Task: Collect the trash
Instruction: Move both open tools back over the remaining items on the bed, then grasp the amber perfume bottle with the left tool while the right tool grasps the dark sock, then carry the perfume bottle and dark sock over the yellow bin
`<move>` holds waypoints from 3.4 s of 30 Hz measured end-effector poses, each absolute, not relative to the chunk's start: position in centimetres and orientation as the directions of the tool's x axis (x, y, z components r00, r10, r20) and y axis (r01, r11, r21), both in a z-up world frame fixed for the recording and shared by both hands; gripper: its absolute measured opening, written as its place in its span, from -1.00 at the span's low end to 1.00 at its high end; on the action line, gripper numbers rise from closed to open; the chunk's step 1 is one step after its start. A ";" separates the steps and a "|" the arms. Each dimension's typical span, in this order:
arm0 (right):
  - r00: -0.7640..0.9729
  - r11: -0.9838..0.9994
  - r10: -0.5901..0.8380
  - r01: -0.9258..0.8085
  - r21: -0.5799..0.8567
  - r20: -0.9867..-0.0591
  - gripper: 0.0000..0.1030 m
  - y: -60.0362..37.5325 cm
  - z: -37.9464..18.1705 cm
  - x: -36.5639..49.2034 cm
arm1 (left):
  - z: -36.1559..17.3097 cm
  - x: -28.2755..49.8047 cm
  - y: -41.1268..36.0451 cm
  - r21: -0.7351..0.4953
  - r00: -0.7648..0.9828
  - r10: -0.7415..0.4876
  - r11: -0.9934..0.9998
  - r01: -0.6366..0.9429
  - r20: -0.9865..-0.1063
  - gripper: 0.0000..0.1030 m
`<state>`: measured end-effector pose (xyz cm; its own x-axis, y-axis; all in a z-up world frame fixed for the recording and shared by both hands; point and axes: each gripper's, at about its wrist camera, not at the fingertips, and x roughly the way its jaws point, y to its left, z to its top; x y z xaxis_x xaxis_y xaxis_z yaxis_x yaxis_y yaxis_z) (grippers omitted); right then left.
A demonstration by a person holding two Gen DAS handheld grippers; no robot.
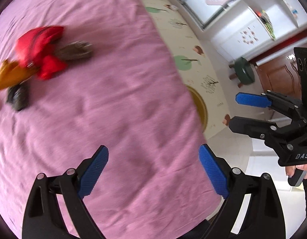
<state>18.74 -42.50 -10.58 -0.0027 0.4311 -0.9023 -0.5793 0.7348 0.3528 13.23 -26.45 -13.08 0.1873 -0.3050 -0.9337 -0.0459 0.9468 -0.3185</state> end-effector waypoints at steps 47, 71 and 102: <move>-0.166 0.527 0.327 -0.785 0.325 -0.930 0.30 -5.6 -20.8 21.1 | -22.3 12.0 12.1 -0.190 0.194 -0.106 0.852 -0.487 -0.975 0.77; -0.226 0.518 0.365 -0.757 0.399 -0.903 -0.31 -6.6 -20.4 21.7 | -25.9 20.8 22.1 -0.086 0.073 -0.051 0.772 -0.630 -0.996 0.07; -0.171 0.613 0.390 -0.685 0.394 -0.905 -0.31 -20.1 -15.4 14.7 | -19.4 15.1 1.2 -0.268 0.088 -0.253 0.914 -0.306 -0.963 -0.36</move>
<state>14.69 -20.12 -15.42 -0.1714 0.3902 -0.9046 -0.6850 0.6128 0.3941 15.06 1.18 -19.43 0.0876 -0.2532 -0.9634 -0.3057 0.9137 -0.2679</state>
